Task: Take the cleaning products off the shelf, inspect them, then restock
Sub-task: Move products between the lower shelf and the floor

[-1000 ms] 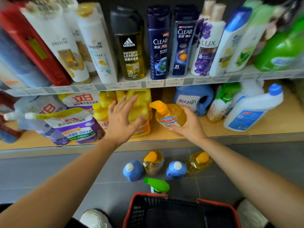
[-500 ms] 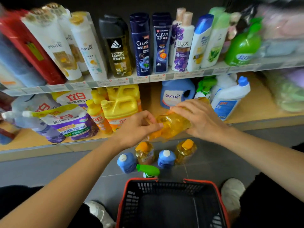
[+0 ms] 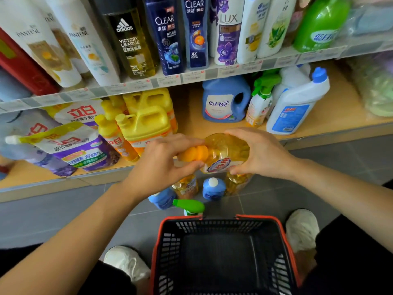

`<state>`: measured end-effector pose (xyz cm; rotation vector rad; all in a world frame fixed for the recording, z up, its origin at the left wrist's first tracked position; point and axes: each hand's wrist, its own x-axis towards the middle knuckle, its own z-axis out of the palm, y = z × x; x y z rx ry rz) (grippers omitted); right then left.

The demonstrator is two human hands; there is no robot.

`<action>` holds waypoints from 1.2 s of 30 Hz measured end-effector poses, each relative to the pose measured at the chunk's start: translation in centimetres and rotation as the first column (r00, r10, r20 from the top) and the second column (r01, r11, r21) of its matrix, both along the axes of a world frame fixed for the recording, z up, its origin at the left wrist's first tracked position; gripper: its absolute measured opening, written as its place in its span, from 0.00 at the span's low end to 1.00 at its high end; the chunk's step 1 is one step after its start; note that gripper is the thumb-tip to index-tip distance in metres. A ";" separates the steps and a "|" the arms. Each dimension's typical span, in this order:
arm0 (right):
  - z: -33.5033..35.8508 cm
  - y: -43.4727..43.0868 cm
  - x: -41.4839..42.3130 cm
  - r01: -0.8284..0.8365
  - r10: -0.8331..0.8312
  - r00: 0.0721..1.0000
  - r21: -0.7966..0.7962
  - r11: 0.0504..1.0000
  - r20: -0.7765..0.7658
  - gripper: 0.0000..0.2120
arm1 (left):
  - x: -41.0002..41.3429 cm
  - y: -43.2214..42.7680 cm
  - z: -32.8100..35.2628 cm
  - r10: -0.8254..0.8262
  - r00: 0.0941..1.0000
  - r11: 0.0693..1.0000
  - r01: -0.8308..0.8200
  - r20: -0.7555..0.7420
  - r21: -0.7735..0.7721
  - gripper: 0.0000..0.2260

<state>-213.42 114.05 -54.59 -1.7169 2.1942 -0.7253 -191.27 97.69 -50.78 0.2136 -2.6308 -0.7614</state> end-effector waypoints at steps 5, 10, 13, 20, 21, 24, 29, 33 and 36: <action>-0.1 -0.1 -0.2 -0.081 0.072 0.973 0.034 0.996 0.218 0.48 | -0.3 -0.2 0.6 -0.128 0.991 0.990 0.130 -0.047 0.044 0.16; 0.0 -0.5 0.1 -0.101 0.084 0.951 0.041 0.994 0.297 0.46 | -0.2 -0.5 1.4 -0.152 0.987 0.986 0.155 -0.051 0.061 0.14; 0.4 -0.5 0.3 -0.098 0.083 0.947 0.034 0.995 0.309 0.46 | -0.1 -0.9 1.6 -0.185 0.982 0.978 0.187 -0.039 0.089 0.12; 0.9 -0.6 0.9 -0.077 0.055 0.899 0.032 0.997 0.434 0.41 | -0.3 -0.3 0.9 -0.013 0.996 0.975 0.032 -0.086 0.219 0.13; 1.0 -0.7 1.1 -0.069 0.051 0.896 0.026 0.997 0.442 0.40 | -0.4 -0.2 0.9 0.018 0.996 0.976 0.002 -0.092 0.219 0.13; 1.0 -0.9 1.3 -0.052 0.040 0.901 0.016 0.999 0.433 0.41 | -0.7 0.0 0.7 0.102 0.990 0.966 -0.076 -0.096 0.246 0.10; 0.8 -0.7 0.9 -0.044 0.037 0.867 0.002 0.999 0.497 0.40 | -0.9 -0.7 0.2 0.123 0.992 0.862 -0.091 -0.032 0.499 0.20; 0.9 -0.5 0.6 -0.098 0.050 0.678 0.023 0.995 0.733 0.35 | -1.3 -0.9 0.7 0.080 0.992 0.657 0.022 -0.099 0.754 0.23; 0.8 -0.6 1.1 -0.197 0.082 0.474 0.015 0.980 0.877 0.32 | -1.8 -0.4 1.1 0.091 0.986 0.453 0.084 -0.140 0.887 0.27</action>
